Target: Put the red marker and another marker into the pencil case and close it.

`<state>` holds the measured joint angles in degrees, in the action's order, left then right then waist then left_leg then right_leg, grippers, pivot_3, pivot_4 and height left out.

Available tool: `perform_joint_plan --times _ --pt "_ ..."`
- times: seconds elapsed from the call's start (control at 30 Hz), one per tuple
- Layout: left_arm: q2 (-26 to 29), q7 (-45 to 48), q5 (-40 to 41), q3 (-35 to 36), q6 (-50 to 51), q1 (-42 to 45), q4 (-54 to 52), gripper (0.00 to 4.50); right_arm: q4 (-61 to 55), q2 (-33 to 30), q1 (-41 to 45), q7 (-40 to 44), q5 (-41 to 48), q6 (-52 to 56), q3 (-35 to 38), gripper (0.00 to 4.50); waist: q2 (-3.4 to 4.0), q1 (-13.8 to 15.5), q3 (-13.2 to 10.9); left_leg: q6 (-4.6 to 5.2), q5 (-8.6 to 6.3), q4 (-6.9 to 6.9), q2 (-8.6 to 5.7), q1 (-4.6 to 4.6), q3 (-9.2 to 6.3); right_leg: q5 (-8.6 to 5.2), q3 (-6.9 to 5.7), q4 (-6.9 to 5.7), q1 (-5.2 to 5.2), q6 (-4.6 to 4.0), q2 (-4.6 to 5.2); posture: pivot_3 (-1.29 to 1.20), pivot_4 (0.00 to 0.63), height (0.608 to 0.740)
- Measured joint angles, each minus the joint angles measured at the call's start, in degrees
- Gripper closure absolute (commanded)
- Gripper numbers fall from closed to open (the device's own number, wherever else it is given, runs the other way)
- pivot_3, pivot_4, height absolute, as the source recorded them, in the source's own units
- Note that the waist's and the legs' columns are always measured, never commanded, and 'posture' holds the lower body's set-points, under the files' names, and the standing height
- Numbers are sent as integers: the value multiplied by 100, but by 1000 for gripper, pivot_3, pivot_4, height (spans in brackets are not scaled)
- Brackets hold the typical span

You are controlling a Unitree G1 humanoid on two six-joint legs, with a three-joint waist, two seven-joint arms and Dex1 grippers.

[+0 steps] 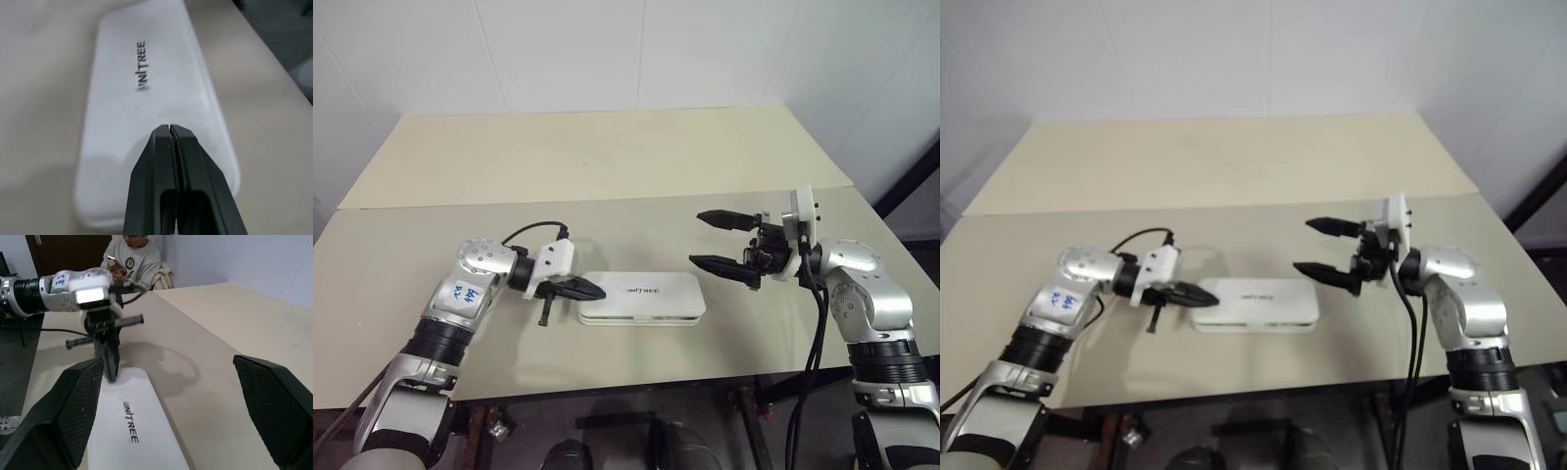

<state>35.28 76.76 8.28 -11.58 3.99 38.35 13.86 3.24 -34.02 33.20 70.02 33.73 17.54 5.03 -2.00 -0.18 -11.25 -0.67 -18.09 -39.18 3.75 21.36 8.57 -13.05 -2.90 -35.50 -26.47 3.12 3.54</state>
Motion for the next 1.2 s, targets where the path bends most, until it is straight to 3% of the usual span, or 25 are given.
perform_joint_plan --times 0.53,0.73,0.9,1.2 --pt "-69 -603 -207 -253 539 -96 -460 4471 -220 77 -182 -234 28 1 0 0 10 -2 28 25 -5 0 -3 -20 -8 3 8 -1 11 -10 1 0 150 740" --pt "-53 -686 797 718 1126 -101 -768 4471 -137 69 -170 -43 -16 -22 -11 0 9 -30 27 21 -5 4 1 -13 -11 1 5 3 4 -11 -2 0 150 740" --pt "592 -731 1668 1858 1756 -377 -1336 4471 101 -101 -80 224 -186 -178 -23 0 10 -92 27 20 -7 8 3 -14 -10 1 4 5 4 -10 1 0 150 740" --pt "1119 -1235 2102 3031 2298 -1942 -2361 1649 326 -414 -96 520 -431 -541 -10 0 9 -137 27 19 -12 11 6 -14 -8 -1 1 21 4 -12 1 0 150 740"
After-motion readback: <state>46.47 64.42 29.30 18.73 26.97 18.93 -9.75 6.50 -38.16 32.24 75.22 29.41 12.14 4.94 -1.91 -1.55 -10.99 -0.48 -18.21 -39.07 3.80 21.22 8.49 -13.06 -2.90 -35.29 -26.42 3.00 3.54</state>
